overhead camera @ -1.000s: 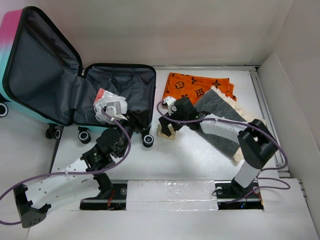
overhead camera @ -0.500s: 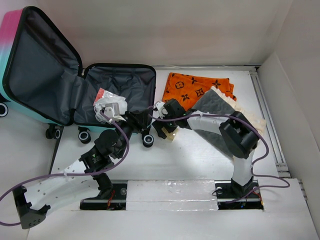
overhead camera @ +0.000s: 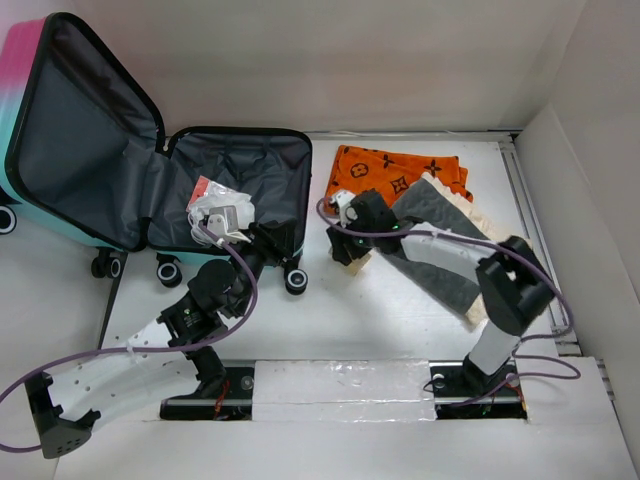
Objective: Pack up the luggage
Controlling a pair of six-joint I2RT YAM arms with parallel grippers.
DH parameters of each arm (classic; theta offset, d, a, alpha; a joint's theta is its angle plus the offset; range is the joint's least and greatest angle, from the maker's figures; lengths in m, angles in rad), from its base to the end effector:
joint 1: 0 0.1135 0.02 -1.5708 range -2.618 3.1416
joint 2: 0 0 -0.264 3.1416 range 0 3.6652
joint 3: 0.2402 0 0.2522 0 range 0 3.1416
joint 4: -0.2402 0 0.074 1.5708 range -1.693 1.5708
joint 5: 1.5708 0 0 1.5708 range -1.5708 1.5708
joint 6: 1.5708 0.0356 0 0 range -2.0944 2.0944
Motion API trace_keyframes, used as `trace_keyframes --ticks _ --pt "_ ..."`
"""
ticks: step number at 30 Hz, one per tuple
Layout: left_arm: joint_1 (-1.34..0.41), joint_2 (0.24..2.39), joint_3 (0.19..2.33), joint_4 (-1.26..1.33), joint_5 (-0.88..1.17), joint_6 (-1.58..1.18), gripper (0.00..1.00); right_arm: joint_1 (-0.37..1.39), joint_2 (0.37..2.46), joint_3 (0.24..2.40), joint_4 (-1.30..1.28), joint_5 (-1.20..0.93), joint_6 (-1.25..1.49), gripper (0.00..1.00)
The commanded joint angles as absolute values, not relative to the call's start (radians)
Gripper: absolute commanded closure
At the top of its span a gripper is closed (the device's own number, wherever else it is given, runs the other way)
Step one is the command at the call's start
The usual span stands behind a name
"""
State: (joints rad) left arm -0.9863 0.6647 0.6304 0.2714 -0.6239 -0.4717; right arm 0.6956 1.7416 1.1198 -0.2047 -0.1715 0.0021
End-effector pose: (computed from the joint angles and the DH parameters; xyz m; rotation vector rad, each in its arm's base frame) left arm 0.1051 -0.1212 0.3521 -0.1870 1.4135 -0.7992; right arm 0.2823 0.2436 0.1995 -0.9090 2.2740 0.5243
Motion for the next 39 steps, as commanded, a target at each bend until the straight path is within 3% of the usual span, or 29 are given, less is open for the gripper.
trace_keyframes --ticks 1,5,8,10,11,14,18,22,23,26,27,28,30,31,32,34,35,37,39 --pt "-0.986 0.660 0.646 0.307 -0.615 -0.457 0.53 0.676 1.577 1.124 -0.153 -0.183 0.054 0.42" --pt "-0.986 0.660 0.655 0.307 -0.615 -0.457 0.53 0.676 1.522 1.216 -0.112 -0.294 0.087 0.42" --pt "-0.986 0.660 0.664 0.307 -0.626 -0.466 0.53 0.699 1.650 1.444 -0.062 -0.362 0.168 0.36" --pt "-0.986 0.660 0.675 0.307 -0.626 -0.466 0.53 0.730 1.741 1.632 0.001 -0.419 0.228 0.23" --pt "-0.986 0.660 0.690 0.286 -0.626 -0.466 0.53 0.730 1.838 1.697 0.021 -0.429 0.271 0.07" --pt "-0.986 0.660 0.699 0.265 -0.644 -0.466 0.51 0.733 1.959 1.910 -0.020 -0.463 0.308 0.00" --pt "-0.986 0.704 0.699 0.232 -0.644 -0.466 0.41 0.690 1.855 1.795 -0.020 -0.394 0.308 0.00" --pt "-0.986 0.804 0.699 0.285 -0.556 -0.456 0.45 0.612 1.616 1.498 0.015 -0.209 0.299 0.00" --pt "-0.986 0.866 0.699 0.302 -0.531 -0.446 0.49 0.577 1.558 1.359 0.015 -0.122 0.299 0.02" --pt "-0.997 0.998 0.748 0.342 -0.430 -0.446 0.62 0.519 1.315 1.166 0.041 0.021 0.308 0.19" --pt "-1.011 1.099 0.765 0.354 -0.419 -0.446 0.65 0.508 1.257 1.056 0.041 0.043 0.308 0.29" --pt "-1.020 1.150 0.784 0.366 -0.419 -0.459 0.69 0.508 1.147 1.008 0.041 0.061 0.308 0.55" --pt "-1.029 1.297 0.840 0.376 -0.387 -0.469 0.78 0.483 1.044 0.887 0.041 0.098 0.308 0.71" --pt "-1.029 1.348 0.862 0.386 -0.376 -0.480 0.81 0.483 0.998 0.855 0.041 0.112 0.308 0.89" --pt "-1.029 1.395 0.882 0.387 -0.365 -0.480 0.85 0.473 0.912 0.824 0.041 0.121 0.324 0.95" --pt "-1.020 1.538 0.958 0.397 -0.324 -0.480 0.95 0.462 0.839 0.751 0.029 0.130 0.337 0.97" --pt "-1.011 1.586 0.986 0.397 -0.301 -0.466 0.93 0.462 0.790 0.733 0.019 0.140 0.337 0.93" --pt "-0.987 1.714 1.077 0.387 -0.218 -0.466 0.81 0.451 0.762 0.710 0.005 0.127 0.347 0.87" --pt "-0.971 1.785 1.115 0.387 -0.163 -0.488 0.70 0.451 0.752 0.695 0.005 0.109 0.347 0.74"
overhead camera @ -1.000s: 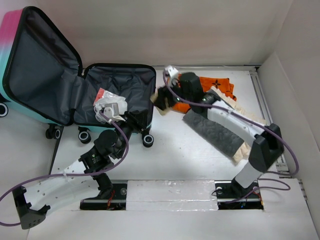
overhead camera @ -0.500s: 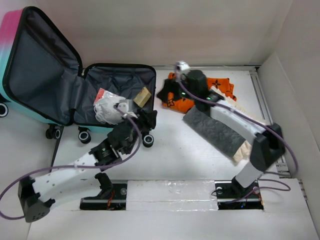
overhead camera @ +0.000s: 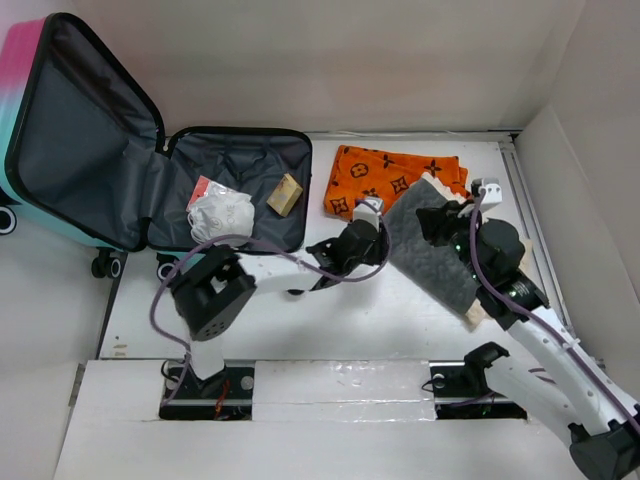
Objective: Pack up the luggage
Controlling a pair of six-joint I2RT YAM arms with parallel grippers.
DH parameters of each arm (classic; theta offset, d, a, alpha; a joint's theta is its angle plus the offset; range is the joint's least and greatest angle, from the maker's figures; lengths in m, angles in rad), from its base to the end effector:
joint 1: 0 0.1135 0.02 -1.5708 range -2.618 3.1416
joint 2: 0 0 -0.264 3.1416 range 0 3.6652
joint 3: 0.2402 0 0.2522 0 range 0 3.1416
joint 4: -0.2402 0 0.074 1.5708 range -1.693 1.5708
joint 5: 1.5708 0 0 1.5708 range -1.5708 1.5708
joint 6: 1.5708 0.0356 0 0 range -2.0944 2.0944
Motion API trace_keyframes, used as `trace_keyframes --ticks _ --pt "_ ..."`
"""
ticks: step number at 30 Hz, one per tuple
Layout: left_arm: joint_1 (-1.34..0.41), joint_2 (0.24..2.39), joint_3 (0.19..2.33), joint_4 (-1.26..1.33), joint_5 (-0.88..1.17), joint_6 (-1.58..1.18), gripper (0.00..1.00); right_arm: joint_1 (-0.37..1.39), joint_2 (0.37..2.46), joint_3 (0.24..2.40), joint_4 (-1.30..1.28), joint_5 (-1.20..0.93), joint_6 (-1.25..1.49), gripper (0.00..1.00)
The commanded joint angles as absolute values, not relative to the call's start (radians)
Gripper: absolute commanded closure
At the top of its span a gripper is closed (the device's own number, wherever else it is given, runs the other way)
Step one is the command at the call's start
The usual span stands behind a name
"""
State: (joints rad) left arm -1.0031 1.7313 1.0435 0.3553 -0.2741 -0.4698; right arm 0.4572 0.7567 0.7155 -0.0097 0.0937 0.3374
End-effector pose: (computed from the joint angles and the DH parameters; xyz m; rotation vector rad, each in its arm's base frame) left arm 0.2188 -0.3252 0.2296 0.3290 1.9320 -0.7343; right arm 0.1671 0.0785 0.3390 -0.0253 1.6479 0.5343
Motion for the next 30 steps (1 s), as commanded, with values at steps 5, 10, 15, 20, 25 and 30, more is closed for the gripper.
trace_keyframes --ticks 5,10,15,20,25,30 --pt "-0.917 1.908 1.161 0.443 -0.077 -0.580 0.43 0.442 0.752 0.676 -0.014 0.052 0.337 0.61" --pt "-0.861 2.022 1.206 0.443 -0.018 -0.647 0.43 0.442 0.773 0.676 -0.005 0.014 0.337 0.60" --pt "-0.861 2.063 1.252 0.443 -0.072 -0.667 0.53 0.442 0.782 0.666 0.017 -0.031 0.337 0.60" --pt "-0.861 2.091 1.257 0.423 -0.081 -0.667 1.00 0.442 0.782 0.666 0.017 -0.031 0.337 0.60" --pt "-0.861 1.967 1.102 0.434 -0.091 -0.667 1.00 0.463 0.773 0.666 0.017 -0.040 0.337 0.60" --pt "-0.914 1.778 0.950 0.385 -0.124 -0.667 1.00 0.483 0.791 0.666 0.017 -0.040 0.337 0.59"
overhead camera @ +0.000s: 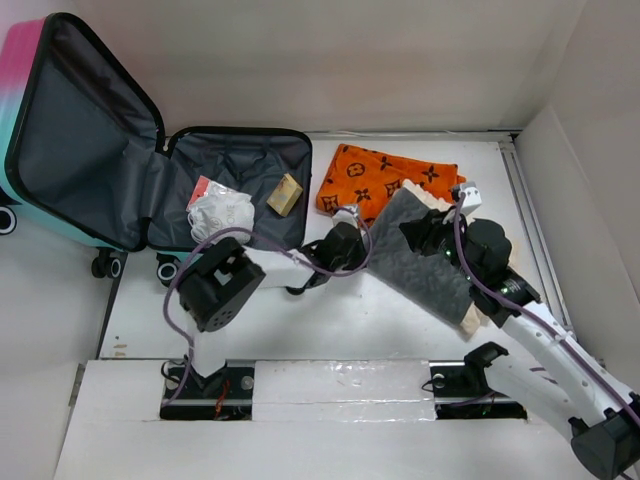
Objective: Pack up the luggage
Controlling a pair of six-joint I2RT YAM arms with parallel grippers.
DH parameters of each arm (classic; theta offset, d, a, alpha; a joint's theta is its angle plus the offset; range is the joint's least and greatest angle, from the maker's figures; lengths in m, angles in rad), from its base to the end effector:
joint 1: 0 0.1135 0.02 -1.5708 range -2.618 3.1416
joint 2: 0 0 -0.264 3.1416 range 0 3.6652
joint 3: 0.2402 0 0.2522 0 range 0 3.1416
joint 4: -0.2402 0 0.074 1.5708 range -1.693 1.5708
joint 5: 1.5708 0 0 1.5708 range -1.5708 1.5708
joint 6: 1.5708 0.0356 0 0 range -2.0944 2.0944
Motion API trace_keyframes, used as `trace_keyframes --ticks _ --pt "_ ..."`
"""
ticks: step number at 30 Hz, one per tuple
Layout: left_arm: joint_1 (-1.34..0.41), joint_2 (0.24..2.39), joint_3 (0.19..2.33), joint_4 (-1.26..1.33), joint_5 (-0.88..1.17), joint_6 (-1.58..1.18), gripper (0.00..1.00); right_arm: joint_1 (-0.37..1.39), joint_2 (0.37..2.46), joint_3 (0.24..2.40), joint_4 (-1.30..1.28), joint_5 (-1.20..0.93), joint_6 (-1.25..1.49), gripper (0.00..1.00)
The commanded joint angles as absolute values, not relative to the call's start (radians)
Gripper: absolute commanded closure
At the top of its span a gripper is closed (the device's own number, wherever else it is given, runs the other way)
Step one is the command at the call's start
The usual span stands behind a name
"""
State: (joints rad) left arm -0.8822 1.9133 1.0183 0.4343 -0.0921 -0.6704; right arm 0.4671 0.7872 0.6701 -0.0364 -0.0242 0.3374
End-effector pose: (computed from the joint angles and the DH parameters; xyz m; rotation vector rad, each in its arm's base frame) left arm 0.2610 -0.3120 0.1599 0.1658 2.1391 -0.8613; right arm 0.1713 0.0873 0.3147 -0.1325 1.7585 0.6114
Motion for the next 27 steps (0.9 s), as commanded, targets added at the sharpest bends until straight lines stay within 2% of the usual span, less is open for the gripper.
trace_keyframes --ticks 1,2,3,6,7,11,19,27 --pt "-0.914 1.755 0.928 0.376 -0.133 -0.667 1.00 0.492 0.792 0.666 0.017 -0.040 0.337 0.59" --pt "-0.914 1.734 0.884 0.362 -0.143 -0.682 1.00 0.492 0.792 0.666 0.017 -0.040 0.337 0.59" --pt "-0.925 1.694 0.864 0.362 -0.143 -0.698 0.95 0.492 0.792 0.666 0.017 -0.040 0.337 0.59" --pt "-0.925 1.640 0.792 0.344 -0.162 -0.712 0.71 0.502 0.792 0.666 0.017 -0.031 0.337 0.59" --pt "-0.925 1.605 0.778 0.344 -0.181 -0.722 0.54 0.502 0.801 0.666 0.017 -0.031 0.337 0.59" --pt "-0.925 1.566 0.738 0.322 -0.232 -0.732 0.33 0.511 0.810 0.675 0.017 -0.031 0.337 0.59" --pt "-0.881 1.716 0.805 0.411 -0.131 -0.693 0.27 0.529 0.810 0.675 0.017 -0.031 0.328 0.59" --pt "-0.848 1.902 0.974 0.385 -0.025 -0.605 0.27 0.529 0.810 0.666 0.017 -0.009 0.328 0.58"
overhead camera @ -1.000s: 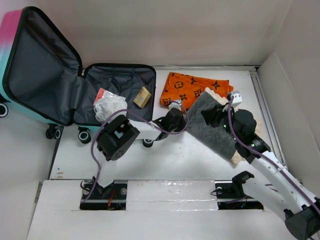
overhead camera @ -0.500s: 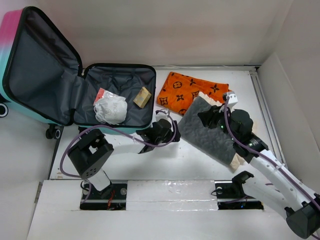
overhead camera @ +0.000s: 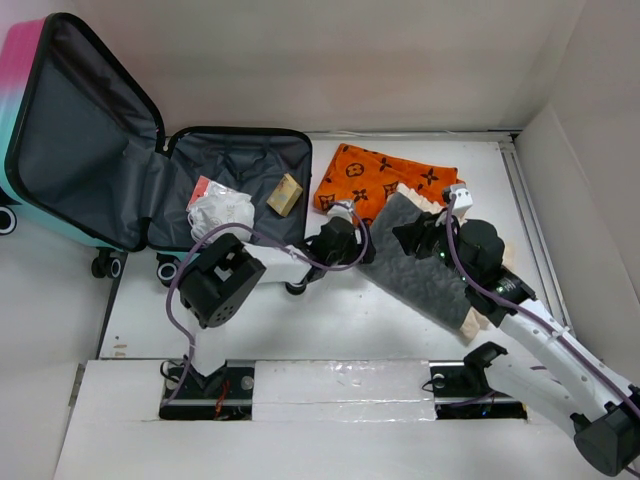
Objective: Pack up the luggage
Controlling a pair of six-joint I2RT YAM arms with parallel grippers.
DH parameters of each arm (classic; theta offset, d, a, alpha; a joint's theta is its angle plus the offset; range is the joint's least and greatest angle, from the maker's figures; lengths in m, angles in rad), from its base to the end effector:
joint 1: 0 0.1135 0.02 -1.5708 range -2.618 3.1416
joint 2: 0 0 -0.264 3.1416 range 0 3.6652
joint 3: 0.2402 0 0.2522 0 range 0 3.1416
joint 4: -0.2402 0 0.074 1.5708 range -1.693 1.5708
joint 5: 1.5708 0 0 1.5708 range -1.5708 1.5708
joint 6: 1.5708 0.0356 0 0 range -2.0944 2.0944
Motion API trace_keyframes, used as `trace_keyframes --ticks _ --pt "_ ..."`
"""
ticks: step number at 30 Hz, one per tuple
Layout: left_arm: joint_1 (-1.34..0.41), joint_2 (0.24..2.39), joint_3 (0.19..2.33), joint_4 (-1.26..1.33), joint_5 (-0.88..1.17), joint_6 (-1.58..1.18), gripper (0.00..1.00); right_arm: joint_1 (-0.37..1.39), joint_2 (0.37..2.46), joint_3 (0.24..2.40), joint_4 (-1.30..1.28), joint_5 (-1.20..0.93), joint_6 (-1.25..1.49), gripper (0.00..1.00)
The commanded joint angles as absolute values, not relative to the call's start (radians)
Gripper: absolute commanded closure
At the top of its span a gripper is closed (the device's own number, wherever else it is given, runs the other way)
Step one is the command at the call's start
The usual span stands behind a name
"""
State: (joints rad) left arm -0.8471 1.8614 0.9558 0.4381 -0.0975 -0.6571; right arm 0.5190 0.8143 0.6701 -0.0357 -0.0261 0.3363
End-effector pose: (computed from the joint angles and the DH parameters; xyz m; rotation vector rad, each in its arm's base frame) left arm 0.2620 -0.2913 0.1614 0.1391 2.1378 -0.8240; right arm 0.1712 0.0988 0.3101 -0.1832 1.7861 0.6427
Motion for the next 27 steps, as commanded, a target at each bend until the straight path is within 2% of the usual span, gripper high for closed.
trace_keyframes --ticks 1,4,8,9,12,13,20,27 --pt "-0.848 1.911 0.988 0.385 -0.025 -0.604 0.28 0.529 0.810 0.666 0.017 -0.009 0.328 0.58" --pt "-0.848 1.922 0.988 0.385 -0.002 -0.595 0.33 0.529 0.810 0.675 0.017 -0.009 0.328 0.58" --pt "-0.848 1.954 1.006 0.385 0.020 -0.551 0.53 0.529 0.810 0.686 0.026 -0.009 0.328 0.58" --pt "-0.848 1.954 1.006 0.385 0.020 -0.531 0.65 0.529 0.810 0.686 0.026 -0.018 0.328 0.58" --pt "-0.860 1.973 1.037 0.356 0.009 -0.511 0.83 0.538 0.810 0.696 0.026 -0.018 0.328 0.58" --pt "-0.861 1.973 1.052 0.356 -0.009 -0.499 0.99 0.538 0.810 0.696 0.026 -0.018 0.328 0.58" --pt "-0.888 1.840 1.071 0.337 0.021 -0.474 1.00 0.538 0.761 0.727 0.026 0.026 0.328 0.58" --pt "-0.888 1.667 1.239 0.258 0.109 -0.408 1.00 0.538 0.669 0.833 0.026 0.098 0.328 0.58"
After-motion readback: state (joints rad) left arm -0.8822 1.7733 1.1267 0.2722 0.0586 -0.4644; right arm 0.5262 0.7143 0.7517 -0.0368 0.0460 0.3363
